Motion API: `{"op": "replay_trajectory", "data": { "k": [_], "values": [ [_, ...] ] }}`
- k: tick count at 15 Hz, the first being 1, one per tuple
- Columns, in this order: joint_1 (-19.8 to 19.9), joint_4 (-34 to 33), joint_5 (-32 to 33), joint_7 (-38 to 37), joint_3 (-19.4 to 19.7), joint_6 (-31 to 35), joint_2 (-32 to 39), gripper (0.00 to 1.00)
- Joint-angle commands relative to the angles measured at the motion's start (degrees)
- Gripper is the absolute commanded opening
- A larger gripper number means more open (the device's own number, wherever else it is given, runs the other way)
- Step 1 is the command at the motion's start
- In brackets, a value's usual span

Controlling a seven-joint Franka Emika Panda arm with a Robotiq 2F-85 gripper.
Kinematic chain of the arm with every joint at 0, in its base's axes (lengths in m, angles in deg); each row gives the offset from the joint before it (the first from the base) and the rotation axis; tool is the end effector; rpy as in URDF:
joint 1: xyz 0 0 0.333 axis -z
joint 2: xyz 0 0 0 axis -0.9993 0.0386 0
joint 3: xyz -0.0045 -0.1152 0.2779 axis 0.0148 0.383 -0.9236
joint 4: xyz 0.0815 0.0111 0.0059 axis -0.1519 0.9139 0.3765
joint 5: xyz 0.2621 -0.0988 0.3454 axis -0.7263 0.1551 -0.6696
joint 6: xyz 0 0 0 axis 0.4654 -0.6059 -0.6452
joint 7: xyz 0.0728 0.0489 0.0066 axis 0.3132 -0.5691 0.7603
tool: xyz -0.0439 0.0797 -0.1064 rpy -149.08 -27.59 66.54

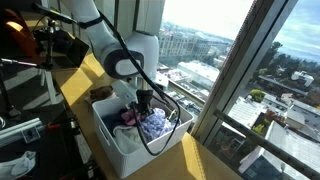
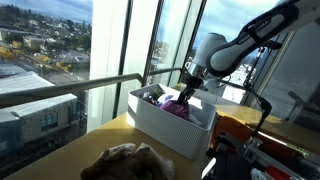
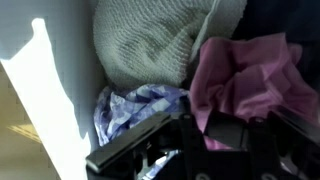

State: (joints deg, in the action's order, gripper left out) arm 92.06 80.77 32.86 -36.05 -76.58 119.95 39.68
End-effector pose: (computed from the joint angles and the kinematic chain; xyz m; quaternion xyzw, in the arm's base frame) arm 0.5829 -0.0709 0.1540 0.9971 -0.0115 0.0705 0.0258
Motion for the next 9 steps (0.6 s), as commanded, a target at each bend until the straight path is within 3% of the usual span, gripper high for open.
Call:
{"op": "replay_trajectory", "data": {
  "k": [1,9],
  "values": [
    [-0.2,4.1,-3.8,2.0,-2.3,-5.5,-12.8,0.02],
    [-6.2,-4.3,-3.4,1.4,-4.6,-16.8,-28.6,0.02]
  ]
}}
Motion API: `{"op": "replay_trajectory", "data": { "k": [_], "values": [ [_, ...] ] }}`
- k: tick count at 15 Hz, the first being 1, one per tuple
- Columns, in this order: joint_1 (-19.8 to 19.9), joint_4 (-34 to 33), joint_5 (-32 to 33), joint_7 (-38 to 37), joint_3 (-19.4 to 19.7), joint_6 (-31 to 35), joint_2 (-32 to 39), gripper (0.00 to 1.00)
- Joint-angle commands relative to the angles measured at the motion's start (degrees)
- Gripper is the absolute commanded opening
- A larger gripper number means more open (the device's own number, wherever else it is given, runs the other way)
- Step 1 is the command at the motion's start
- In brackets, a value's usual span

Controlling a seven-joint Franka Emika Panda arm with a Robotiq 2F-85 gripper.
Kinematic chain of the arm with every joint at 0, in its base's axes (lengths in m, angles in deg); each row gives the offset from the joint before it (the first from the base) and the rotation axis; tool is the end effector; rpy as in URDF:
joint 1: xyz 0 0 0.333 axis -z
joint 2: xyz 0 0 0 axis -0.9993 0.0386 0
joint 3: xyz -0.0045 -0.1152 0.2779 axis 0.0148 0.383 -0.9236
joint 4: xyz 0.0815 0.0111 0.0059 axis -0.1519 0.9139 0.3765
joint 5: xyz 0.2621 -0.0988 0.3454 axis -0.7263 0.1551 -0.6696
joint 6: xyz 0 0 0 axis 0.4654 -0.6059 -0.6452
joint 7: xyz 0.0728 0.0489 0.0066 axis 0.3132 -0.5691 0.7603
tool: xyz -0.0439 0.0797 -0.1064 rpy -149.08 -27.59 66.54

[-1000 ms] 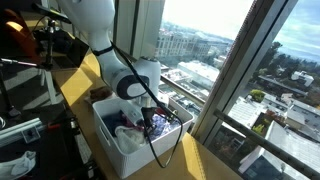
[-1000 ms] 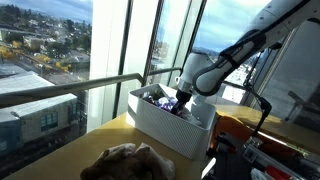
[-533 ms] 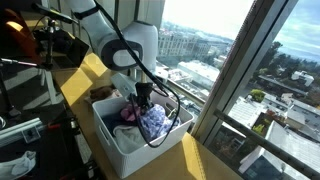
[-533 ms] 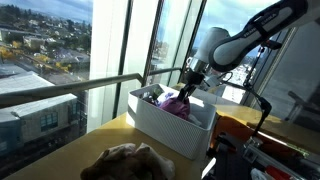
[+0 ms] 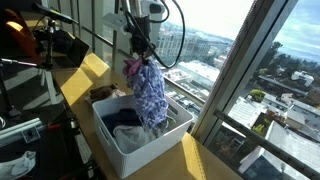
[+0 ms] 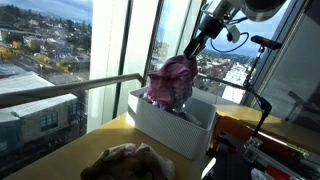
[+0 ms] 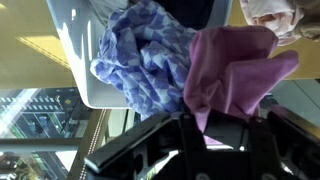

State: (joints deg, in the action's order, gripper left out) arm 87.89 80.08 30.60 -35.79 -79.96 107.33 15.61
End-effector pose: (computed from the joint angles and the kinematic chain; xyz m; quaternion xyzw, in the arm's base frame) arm 0.5931 0.0064 0.3846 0.9834 0.0362 0.1773 0.0094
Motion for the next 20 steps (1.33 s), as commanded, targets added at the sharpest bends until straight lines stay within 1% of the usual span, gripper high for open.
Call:
{"op": "replay_trajectory", "data": {
  "k": [1,4,7,9,13,17,20],
  "values": [
    [-3.0,-5.3,-1.0,1.0,-1.8,-5.1,-5.6,0.02],
    [-5.8,-11.6,-0.1,0.6,-4.4,-7.9,-7.4,0.02],
    [-8.9,-18.1,0.8,0.2,-8.0,-10.9,-7.7,0.02],
    [-10.8,-23.7,1.1,-0.3,-10.7,-13.9,-6.6,0.02],
    [-13.5,-31.5,1.9,0.1,-14.8,-17.3,-4.2,0.02],
    [-14.6,-35.8,2.9,0.5,-16.8,-18.4,-1.3,0.02],
    [-15.3,-35.6,2.5,0.3,-17.2,-18.4,0.3,0.02]
  ]
}}
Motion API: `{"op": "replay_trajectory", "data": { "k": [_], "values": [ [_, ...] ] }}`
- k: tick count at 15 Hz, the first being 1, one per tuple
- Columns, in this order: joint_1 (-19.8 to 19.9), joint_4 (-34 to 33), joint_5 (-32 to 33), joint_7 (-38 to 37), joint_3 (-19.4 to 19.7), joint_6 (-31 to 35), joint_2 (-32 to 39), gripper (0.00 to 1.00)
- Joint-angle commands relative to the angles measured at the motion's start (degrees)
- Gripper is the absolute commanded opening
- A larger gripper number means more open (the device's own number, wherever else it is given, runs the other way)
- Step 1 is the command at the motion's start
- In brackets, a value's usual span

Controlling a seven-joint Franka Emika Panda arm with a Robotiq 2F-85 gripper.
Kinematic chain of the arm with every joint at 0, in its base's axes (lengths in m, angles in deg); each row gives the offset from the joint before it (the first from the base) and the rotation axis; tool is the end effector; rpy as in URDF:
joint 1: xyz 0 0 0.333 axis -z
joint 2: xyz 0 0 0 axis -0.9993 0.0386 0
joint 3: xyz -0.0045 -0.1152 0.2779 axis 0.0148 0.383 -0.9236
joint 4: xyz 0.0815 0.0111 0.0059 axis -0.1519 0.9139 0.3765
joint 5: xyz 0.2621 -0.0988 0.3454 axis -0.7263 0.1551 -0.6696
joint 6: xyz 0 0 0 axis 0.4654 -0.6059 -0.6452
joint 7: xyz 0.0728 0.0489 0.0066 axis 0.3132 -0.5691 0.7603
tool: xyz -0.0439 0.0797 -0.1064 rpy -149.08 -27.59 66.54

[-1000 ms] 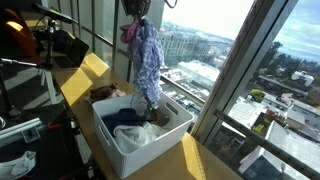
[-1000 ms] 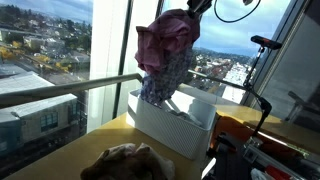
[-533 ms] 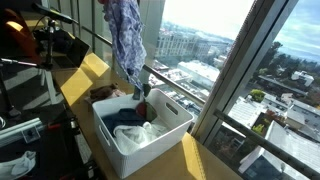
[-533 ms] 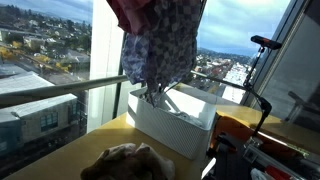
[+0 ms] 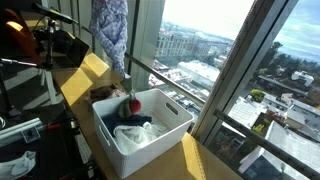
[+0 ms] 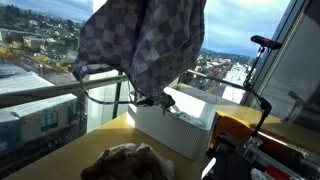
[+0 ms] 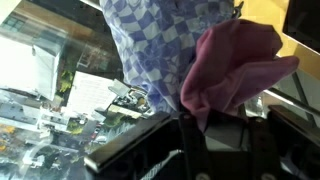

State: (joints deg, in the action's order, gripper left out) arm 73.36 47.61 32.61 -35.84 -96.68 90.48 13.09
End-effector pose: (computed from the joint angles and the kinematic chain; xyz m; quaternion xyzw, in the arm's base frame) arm 0.5213 0.3389 0.6943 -0.8967 -0.2952 -0.3279 0.0358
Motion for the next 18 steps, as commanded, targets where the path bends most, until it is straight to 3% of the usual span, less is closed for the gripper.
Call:
{"op": "replay_trajectory", "data": {
  "k": [1,8,13,18],
  "values": [
    [-0.9,-3.1,0.4,0.2,-0.5,-1.6,3.4,0.02],
    [-1.1,-0.6,-1.5,0.7,0.5,-0.4,6.4,0.02],
    [0.0,9.0,-2.8,2.2,2.2,5.2,9.7,0.02],
    [2.3,15.7,-5.3,2.9,4.2,8.2,17.5,0.02]
  ]
}}
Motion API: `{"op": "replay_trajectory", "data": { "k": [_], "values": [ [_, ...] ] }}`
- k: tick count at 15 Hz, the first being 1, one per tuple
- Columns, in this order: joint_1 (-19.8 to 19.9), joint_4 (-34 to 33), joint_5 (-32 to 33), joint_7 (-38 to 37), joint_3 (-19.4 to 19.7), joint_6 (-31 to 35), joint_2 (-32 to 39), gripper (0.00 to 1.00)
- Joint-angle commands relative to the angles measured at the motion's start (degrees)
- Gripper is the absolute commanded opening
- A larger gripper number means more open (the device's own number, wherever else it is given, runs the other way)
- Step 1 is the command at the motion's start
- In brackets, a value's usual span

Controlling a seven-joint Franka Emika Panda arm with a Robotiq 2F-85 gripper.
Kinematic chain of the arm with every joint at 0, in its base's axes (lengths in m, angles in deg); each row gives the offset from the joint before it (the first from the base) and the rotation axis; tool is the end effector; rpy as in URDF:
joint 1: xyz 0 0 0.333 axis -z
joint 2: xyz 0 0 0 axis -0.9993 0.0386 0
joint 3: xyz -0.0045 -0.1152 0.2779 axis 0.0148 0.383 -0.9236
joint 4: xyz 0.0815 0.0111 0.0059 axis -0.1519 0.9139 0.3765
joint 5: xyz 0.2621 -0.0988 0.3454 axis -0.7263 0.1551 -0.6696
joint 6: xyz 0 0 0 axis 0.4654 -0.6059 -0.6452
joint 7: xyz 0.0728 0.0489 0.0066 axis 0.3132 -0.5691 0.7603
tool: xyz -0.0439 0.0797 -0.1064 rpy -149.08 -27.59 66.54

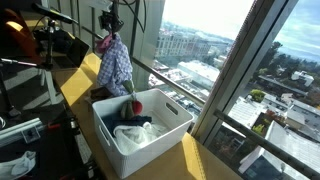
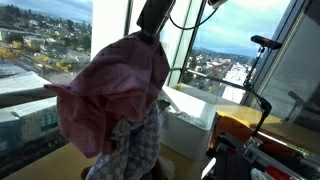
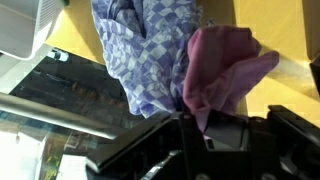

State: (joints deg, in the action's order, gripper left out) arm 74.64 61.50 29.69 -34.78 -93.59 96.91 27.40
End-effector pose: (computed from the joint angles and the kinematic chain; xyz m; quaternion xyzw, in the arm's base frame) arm 0.5899 0.3050 0.4127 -0.9524 -0.2665 -0.1421 0.0412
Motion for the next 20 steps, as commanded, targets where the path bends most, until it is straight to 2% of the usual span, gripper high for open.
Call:
{"op": "replay_trajectory", "data": {
  "k": [1,6,11,20],
  "values": [
    [1.5,2.6,-2.7,2.1,1.4,2.2,4.5,0.02],
    [3.8,3.9,-4.1,3.0,2.2,2.1,10.4,0.02],
    [4.9,3.4,-4.2,3.0,2.2,1.4,12.7,0.02],
    [-0.5,-0.2,7.2,1.3,3.2,1.7,22.7,0.02]
  ]
}}
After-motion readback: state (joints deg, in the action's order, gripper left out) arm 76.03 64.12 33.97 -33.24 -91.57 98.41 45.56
